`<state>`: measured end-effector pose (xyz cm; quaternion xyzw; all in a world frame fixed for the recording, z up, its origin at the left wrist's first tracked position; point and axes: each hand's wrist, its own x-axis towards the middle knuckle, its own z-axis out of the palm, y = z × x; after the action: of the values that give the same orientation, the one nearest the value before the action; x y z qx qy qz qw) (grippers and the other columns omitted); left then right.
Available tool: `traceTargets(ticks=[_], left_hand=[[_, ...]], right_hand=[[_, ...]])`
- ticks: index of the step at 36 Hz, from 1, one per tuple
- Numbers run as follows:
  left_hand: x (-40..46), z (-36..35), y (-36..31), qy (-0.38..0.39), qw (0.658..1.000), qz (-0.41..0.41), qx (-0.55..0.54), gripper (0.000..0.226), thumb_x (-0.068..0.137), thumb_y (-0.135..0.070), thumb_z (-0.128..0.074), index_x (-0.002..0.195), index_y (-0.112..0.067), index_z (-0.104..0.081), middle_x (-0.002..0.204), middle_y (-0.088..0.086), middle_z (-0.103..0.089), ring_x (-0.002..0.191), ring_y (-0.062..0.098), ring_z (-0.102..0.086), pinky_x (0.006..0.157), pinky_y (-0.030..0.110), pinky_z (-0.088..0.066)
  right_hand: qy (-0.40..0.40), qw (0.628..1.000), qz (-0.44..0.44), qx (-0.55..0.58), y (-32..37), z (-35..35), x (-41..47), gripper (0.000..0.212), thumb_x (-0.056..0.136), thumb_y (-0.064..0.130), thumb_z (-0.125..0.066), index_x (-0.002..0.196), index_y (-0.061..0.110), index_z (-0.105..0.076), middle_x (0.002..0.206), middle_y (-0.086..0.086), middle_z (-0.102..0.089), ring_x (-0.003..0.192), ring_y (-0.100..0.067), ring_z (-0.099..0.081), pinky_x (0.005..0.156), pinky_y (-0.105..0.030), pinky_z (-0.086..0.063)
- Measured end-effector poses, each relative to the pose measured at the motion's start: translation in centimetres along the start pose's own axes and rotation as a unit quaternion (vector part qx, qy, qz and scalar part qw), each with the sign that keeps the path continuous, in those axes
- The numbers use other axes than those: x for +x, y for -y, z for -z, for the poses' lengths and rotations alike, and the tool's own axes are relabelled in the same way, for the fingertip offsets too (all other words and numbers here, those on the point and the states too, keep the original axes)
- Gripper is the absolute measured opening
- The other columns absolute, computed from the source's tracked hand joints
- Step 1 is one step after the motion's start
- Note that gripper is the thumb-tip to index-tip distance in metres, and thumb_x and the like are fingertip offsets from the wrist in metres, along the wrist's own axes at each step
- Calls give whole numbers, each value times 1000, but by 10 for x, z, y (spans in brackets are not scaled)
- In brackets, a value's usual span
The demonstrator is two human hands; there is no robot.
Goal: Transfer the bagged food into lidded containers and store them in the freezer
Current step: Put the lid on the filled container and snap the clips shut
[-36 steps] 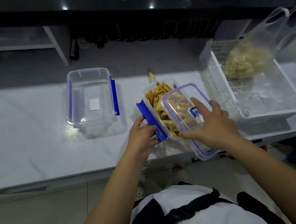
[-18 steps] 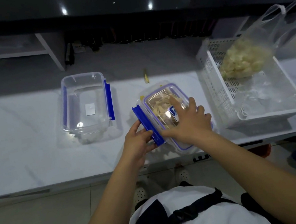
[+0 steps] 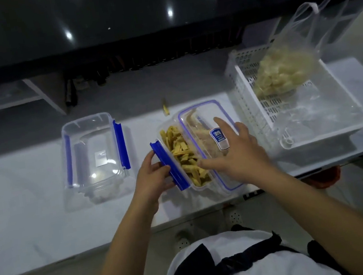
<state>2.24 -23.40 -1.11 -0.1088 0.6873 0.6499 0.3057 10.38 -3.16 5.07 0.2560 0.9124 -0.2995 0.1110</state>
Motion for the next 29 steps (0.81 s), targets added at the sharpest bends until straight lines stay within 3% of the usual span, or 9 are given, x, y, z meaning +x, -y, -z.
traceTargets(ticks=[4, 6, 8, 11, 15, 20, 25, 29], left_hand=[[25, -1, -28, -89, 986, -93, 108, 66, 96, -13, -64, 150, -37, -37, 138, -6, -47, 108, 15, -57, 64, 20, -49], [42, -1, -46, -100, 969, -135, 180, 55, 94, -21, -64, 145, -34, -46, 144, -3, -48, 107, 13, -58, 68, 21, -45], [60, -3, -66, -102, 949, -169, 247, 46, 93, -25, -65, 138, -31, -55, 143, 0, -52, 91, 4, -57, 68, 22, -44], [92, -12, -94, -83, 932, -181, 304, 40, 92, -22, -64, 132, -20, -62, 132, 5, -62, 99, 17, -62, 83, 34, -52], [131, -29, -116, -57, 906, -157, 390, 40, 93, -23, -63, 132, -11, -62, 125, 13, -67, 108, 31, -64, 92, 41, -53], [162, -51, -122, -47, 876, -131, 462, 63, 87, -26, -71, 145, -11, -48, 134, 13, -62, 108, 30, -63, 93, 41, -53], [176, -61, -117, -86, 819, -131, 551, 58, 90, -14, -63, 145, -16, -46, 129, 16, -63, 111, 37, -64, 89, 47, -56], [180, -62, -116, -90, 818, -130, 553, 58, 88, -3, -65, 143, -16, -50, 135, 17, -60, 118, 37, -60, 91, 46, -55]], right_hand=[[-23, 992, 3, 122, -16, 17, -3, 122, 43, 89, -64, 148, 59, -9, 162, 7, -12, 144, -30, -30, 111, -56, -38], [-29, 981, 7, 192, -21, 20, -1, 120, 45, 83, -70, 148, 57, -16, 155, 7, -22, 139, -23, -36, 111, -51, -40], [-34, 966, 7, 256, -24, 23, 1, 118, 45, 79, -75, 148, 55, -23, 146, 10, -29, 128, -14, -42, 106, -40, -42], [-28, 951, 5, 308, -30, 27, 3, 115, 47, 75, -79, 148, 56, -27, 150, 11, -31, 130, -13, -42, 104, -37, -41], [-32, 946, -8, 322, -41, 30, -1, 115, 46, 75, -80, 147, 55, -30, 155, 11, -31, 135, -11, -38, 104, -37, -37], [-39, 934, -15, 355, -52, 36, -12, 110, 45, 73, -77, 145, 54, -35, 150, 17, -34, 131, -1, -32, 96, -29, -35], [-22, 937, -24, 347, -57, 45, -27, 110, 47, 70, -79, 145, 57, -31, 149, 15, -33, 131, -8, -40, 102, -38, -39], [-35, 958, 1, 284, -50, 58, -42, 105, 47, 71, -78, 139, 65, -28, 136, 22, -31, 112, 12, -43, 97, -31, -39]])
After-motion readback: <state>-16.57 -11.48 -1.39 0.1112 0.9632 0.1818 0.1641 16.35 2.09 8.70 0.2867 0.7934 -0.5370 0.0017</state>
